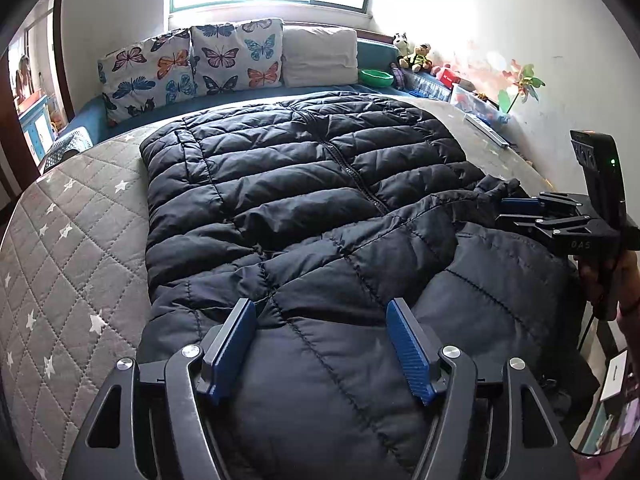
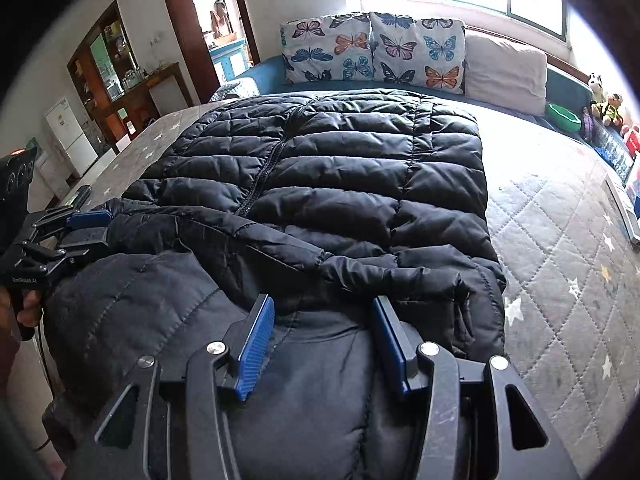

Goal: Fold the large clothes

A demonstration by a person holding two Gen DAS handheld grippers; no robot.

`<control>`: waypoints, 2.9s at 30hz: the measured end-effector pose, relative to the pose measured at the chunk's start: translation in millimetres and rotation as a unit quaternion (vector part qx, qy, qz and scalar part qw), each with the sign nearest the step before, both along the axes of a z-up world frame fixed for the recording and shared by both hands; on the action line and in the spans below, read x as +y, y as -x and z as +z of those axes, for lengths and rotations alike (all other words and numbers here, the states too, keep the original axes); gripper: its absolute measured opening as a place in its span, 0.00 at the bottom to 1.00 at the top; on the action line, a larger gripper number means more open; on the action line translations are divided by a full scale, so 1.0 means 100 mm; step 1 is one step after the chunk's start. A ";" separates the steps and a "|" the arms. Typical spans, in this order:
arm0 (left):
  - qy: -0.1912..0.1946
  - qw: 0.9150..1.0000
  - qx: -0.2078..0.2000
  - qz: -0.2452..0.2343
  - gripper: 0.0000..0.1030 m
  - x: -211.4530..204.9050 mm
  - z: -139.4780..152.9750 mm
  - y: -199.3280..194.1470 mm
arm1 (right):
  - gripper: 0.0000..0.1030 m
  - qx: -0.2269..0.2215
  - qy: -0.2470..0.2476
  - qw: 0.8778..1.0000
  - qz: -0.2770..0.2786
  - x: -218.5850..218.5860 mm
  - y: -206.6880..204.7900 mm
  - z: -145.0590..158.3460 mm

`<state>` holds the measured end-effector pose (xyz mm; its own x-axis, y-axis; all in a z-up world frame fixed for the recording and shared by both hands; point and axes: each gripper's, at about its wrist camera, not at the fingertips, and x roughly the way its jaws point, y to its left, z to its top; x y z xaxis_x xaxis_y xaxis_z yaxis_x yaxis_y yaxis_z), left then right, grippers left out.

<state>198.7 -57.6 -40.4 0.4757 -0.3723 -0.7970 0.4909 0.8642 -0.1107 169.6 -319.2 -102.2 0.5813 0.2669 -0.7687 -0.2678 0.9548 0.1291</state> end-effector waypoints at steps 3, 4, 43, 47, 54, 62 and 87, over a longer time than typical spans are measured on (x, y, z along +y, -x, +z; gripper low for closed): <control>0.003 1.000 0.000 0.002 0.71 0.01 -0.03 -0.01 | 0.54 0.000 -0.001 1.000 0.000 0.00 0.00 -0.01; 0.003 1.000 0.000 0.002 0.71 0.01 -0.03 -0.01 | 0.54 0.000 -0.002 1.000 -0.001 0.00 0.00 -0.02; -0.029 0.999 -0.036 -0.004 0.71 -0.05 -0.15 0.02 | 0.54 -0.006 0.010 1.000 0.003 0.02 0.15 -0.03; -0.037 0.998 -0.041 -0.005 0.71 -0.07 -0.15 0.06 | 0.54 0.000 0.018 1.000 0.001 0.00 0.24 -0.03; -0.049 0.997 -0.053 -0.009 0.72 -0.09 -0.16 0.13 | 0.54 -0.012 0.014 1.000 -0.013 -0.03 0.40 -0.10; -0.077 0.995 -0.066 -0.003 0.72 -0.15 -0.11 0.21 | 0.54 -0.015 0.026 0.999 -0.014 0.02 0.43 -0.08; -0.063 0.992 -0.077 -0.076 0.72 -0.62 0.14 0.64 | 0.57 -0.037 0.047 0.998 -0.025 0.24 0.48 0.32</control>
<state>134.3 -119.6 -26.3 0.5414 -0.3509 -0.7640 0.6188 0.7815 0.0796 122.0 -295.6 -70.0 0.6484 0.1639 -0.7435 -0.2243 0.9743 0.0191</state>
